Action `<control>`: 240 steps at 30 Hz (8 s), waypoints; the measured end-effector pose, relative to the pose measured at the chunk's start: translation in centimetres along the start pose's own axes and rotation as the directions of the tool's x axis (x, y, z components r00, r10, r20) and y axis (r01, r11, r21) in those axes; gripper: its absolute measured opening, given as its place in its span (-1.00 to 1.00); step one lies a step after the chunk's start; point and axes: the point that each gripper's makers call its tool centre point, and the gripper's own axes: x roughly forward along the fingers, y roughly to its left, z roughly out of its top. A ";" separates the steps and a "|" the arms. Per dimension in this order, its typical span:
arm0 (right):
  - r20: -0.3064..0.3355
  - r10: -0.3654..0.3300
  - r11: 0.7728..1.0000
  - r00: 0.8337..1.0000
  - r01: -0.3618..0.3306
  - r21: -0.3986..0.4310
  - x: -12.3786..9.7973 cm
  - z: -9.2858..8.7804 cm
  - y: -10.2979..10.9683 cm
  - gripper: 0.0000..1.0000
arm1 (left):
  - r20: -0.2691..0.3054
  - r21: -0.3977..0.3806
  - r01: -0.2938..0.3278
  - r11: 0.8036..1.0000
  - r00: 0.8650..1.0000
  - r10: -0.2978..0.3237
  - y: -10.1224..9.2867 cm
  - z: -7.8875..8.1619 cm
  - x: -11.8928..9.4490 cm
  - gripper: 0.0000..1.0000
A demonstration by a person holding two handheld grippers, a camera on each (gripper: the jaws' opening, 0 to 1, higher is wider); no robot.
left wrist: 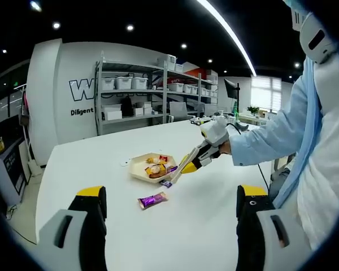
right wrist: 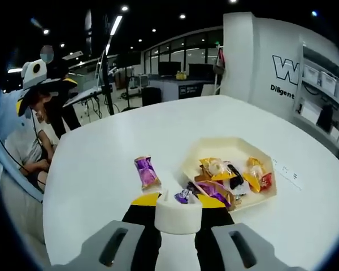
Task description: Place the target food into the container with the food tongs after gripping and lifting it, then release it inside without dropping or visibly crushing the food.
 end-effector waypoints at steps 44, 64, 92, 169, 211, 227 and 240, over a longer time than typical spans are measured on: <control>-0.056 -0.110 0.989 0.992 0.115 0.098 1.9 -1.3 -0.3 -0.83 | -0.009 -0.004 -0.014 1.000 1.000 0.014 0.3 -0.2 -0.6 0.86; 0.064 -0.134 0.990 0.989 0.130 0.059 -1.0 2.8 -1.6 -0.81 | 0.001 0.001 0.000 1.000 1.000 0.000 -0.4 0.2 0.5 0.86; 0.172 -0.249 0.968 0.953 0.239 0.081 -2.7 8.0 -8.5 -0.76 | -0.005 0.001 -0.025 1.000 1.000 0.025 0.5 0.3 0.1 0.85; -0.044 0.227 0.957 0.973 -0.231 -0.177 6.7 2.5 6.7 -0.70 | -0.017 -0.039 -0.150 0.988 0.989 0.149 1.9 -1.0 -3.9 0.84; 0.088 0.048 0.990 0.995 -0.036 -0.136 0.4 6.6 0.5 -0.82 | -0.003 -0.006 -0.061 0.998 0.998 0.061 0.1 -0.1 -1.0 0.84; 0.037 0.141 0.980 0.989 -0.135 -0.145 -0.5 3.9 1.8 -0.80 | -0.004 -0.012 -0.050 0.999 0.999 0.050 0.8 -0.2 -0.1 0.84; -0.033 0.182 0.967 0.983 -0.185 -0.176 -1.5 -0.1 1.9 -0.77 | -0.010 -0.004 -0.032 0.999 0.999 0.032 0.5 0.2 0.8 0.83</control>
